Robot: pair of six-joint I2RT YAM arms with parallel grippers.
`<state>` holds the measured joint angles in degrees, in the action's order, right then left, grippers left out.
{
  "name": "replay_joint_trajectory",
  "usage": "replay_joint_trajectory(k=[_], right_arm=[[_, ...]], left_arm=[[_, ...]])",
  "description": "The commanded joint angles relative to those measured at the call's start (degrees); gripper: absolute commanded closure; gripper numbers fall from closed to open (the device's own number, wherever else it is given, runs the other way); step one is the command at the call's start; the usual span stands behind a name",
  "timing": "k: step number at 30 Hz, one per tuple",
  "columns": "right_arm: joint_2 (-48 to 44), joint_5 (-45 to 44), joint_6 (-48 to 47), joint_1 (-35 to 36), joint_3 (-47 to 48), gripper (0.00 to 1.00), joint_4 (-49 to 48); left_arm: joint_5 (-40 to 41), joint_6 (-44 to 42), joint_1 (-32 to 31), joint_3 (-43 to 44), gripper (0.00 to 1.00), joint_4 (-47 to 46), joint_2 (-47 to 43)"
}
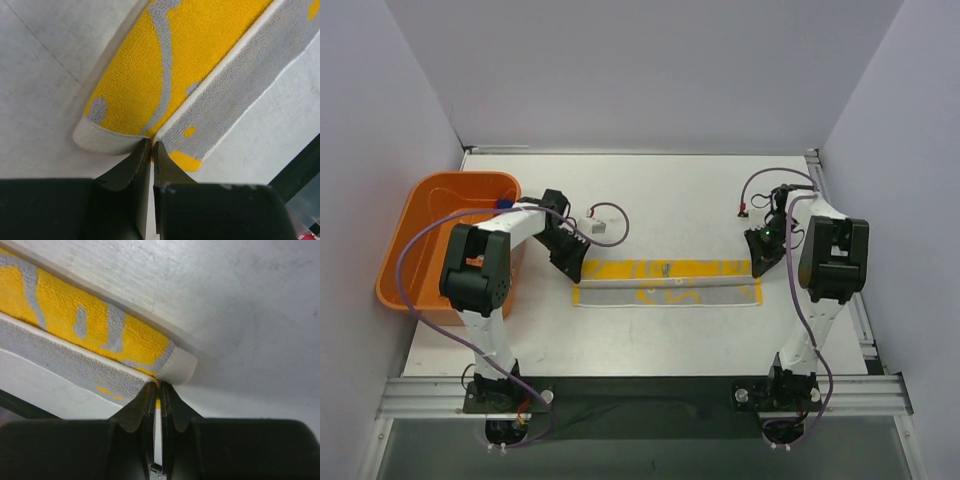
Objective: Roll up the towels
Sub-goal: Fold the towel
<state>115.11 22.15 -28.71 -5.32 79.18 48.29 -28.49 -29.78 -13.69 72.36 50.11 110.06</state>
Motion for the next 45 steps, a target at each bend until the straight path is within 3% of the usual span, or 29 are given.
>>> replay_joint_trajectory(k=[1,8,14,23,34,45], right_arm=[[1.87,-4.65,2.16,1.45,1.77,1.0,-1.09],[6.0,-6.77,3.66,1.72,7.83,1.0,-1.45],[-0.14,-4.05,3.4,1.02,6.7,1.0,1.53],[-8.05,-2.29,0.68,0.58,3.88,1.0,6.63],[-4.63,-2.11,2.16,1.19,-2.35,1.0,3.74],[-1.64,-6.06,4.54,2.16,-6.32,1.0,-2.06]], left_arm=[[5.54,2.0,-0.81,3.66,1.0,-5.45,3.39],[8.54,2.53,-0.37,8.15,1.0,-6.43,6.04],[2.13,2.18,0.16,7.01,1.0,-3.97,-1.42],[1.16,-0.71,0.16,4.38,1.0,1.22,-9.69],[3.35,-0.19,-0.37,-1.77,1.0,-2.2,-6.36],[5.64,2.97,-1.86,-2.4,1.0,-6.34,-1.87]])
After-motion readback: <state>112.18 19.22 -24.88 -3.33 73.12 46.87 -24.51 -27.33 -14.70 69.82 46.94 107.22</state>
